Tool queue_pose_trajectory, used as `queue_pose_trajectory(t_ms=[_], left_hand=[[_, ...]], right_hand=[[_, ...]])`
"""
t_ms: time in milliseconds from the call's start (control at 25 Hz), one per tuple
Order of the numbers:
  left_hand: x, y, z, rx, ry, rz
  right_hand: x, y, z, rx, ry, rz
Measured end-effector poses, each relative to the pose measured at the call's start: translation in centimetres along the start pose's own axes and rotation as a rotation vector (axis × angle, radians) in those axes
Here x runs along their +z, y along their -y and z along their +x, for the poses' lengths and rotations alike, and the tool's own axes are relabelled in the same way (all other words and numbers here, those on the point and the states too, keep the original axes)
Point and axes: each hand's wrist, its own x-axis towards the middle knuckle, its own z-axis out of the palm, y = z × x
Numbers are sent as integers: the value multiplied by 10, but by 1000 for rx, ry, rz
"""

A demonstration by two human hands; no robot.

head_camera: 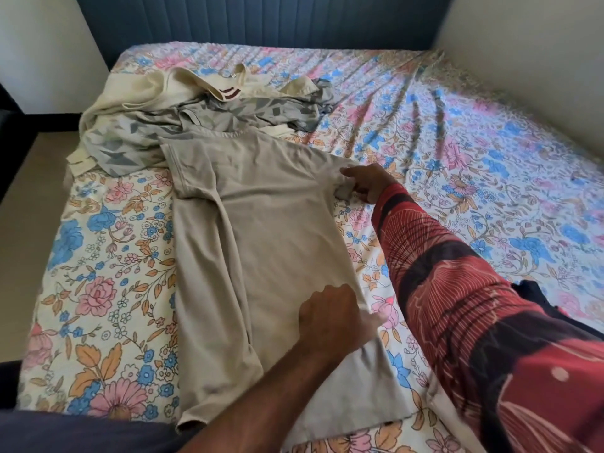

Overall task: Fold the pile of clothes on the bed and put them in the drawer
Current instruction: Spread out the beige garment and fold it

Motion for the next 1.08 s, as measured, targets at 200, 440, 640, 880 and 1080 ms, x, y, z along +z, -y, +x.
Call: queue_pose_trajectory(t_ms=[200, 440, 640, 880, 1080], left_hand=[[-4, -18, 2, -4, 66, 124], [-10, 7, -8, -127, 219, -240], [-13, 44, -36, -269, 69, -856], [-32, 112, -83, -341, 40, -776], [-42, 140, -103, -361, 113, -640]], right_hand=[[8, -2, -6, 3, 109, -10], [6, 10, -23, -31, -42, 121], [46, 59, -42, -388, -194, -165], [161, 126, -63, -702, -59, -522], [239, 117, -107, -837, 169, -730]])
